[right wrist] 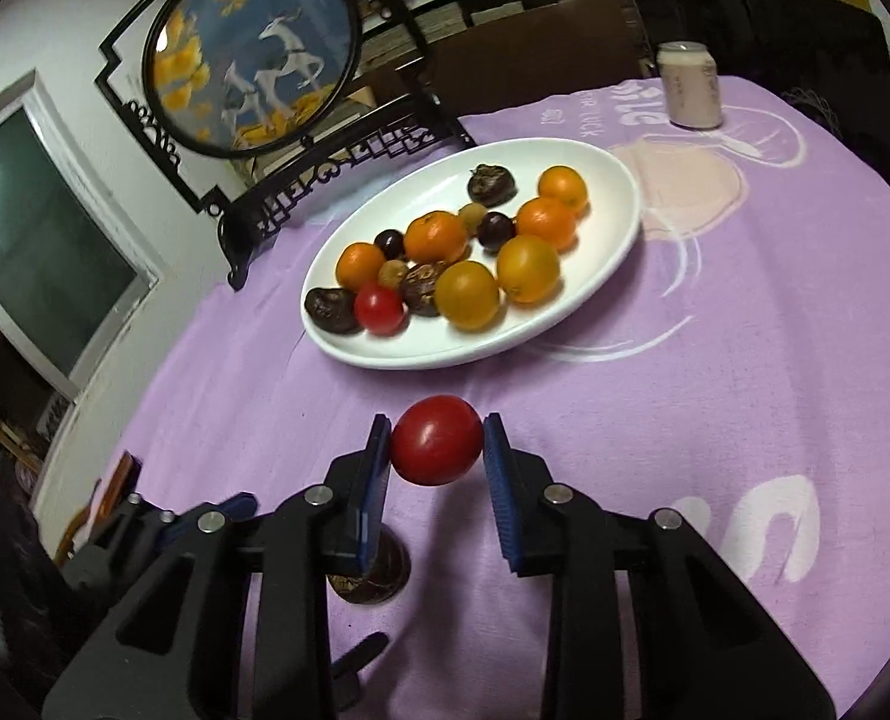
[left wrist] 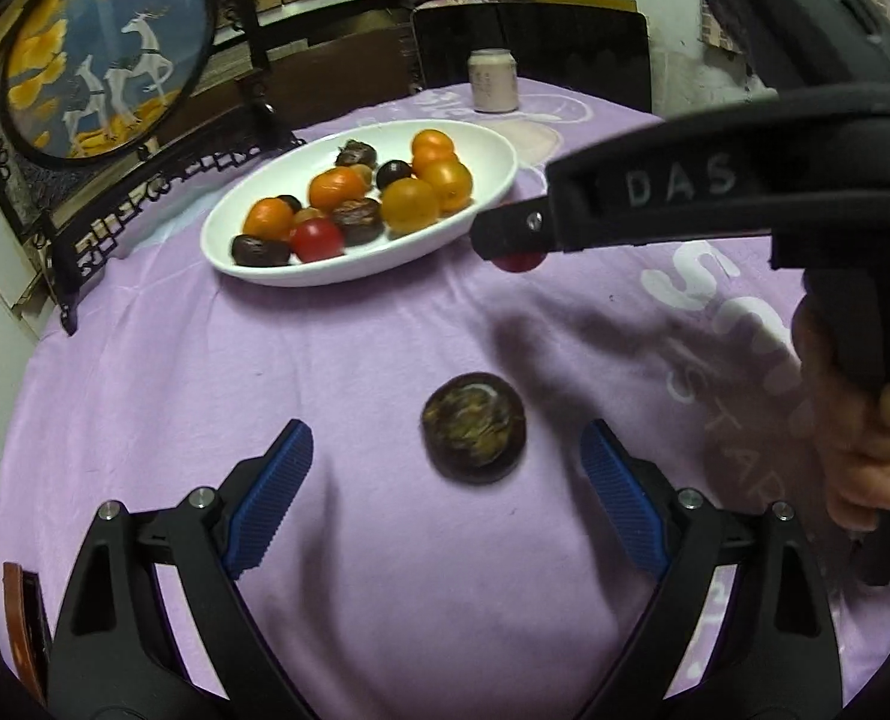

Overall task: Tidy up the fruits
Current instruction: 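Grasp the passion fruit with the left tool while the right tool grasps the red tomato, then lower the passion fruit and tomato onto the plate and release both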

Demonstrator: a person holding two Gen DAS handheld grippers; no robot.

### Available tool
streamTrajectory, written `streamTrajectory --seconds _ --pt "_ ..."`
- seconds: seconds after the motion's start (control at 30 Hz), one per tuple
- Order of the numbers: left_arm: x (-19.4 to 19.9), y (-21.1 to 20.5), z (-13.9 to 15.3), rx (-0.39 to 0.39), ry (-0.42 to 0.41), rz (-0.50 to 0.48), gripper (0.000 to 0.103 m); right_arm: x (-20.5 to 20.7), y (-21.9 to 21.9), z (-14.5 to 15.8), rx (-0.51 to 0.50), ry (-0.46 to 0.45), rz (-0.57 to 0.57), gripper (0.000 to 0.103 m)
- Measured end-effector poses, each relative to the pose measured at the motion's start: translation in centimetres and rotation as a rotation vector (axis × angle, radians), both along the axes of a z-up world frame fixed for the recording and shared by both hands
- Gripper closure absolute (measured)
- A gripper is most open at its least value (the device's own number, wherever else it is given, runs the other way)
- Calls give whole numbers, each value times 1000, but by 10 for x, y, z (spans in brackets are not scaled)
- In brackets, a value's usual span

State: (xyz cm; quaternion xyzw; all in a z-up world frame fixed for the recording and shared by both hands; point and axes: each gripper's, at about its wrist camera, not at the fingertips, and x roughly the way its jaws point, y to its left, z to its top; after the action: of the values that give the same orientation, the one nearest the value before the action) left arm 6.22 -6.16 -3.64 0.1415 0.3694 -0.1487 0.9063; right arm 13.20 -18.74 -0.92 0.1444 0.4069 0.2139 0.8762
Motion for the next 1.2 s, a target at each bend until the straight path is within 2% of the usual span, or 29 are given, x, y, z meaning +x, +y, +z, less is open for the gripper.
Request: streamTrajectory --seconds 0.13,0.2,0.27,0.37,0.4,0.47,0.63,0.9,1.07,1.2 --pt "10 5 -3 -33 42 18 20 0 -3 1 10 1 1 72" --pt "14 9 -4 -51 63 22 28 -1 -3 3 8 -9 0 72" --pt "19 9 -7 -67 92 23 33 -2 -5 4 8 -11 -3 72" --pt "21 8 -11 -73 118 12 46 -1 -6 3 8 -7 -8 72" --pt "21 8 -11 -78 116 11 55 -1 -6 3 7 -7 -9 72" --pt "22 7 -11 -86 116 7 62 -1 -5 2 4 -7 -9 72" --pt "18 12 -4 -91 76 45 62 -2 -9 1 -3 -7 -17 72" --pt "12 54 26 -91 -93 267 62 -20 -4 -1 -69 -40 -16 72" --pt "11 67 36 -115 -119 317 62 -44 -2 2 -97 -86 -3 72" --pt "12 69 41 -102 -146 331 62 -56 -4 9 -96 -125 -5 72"
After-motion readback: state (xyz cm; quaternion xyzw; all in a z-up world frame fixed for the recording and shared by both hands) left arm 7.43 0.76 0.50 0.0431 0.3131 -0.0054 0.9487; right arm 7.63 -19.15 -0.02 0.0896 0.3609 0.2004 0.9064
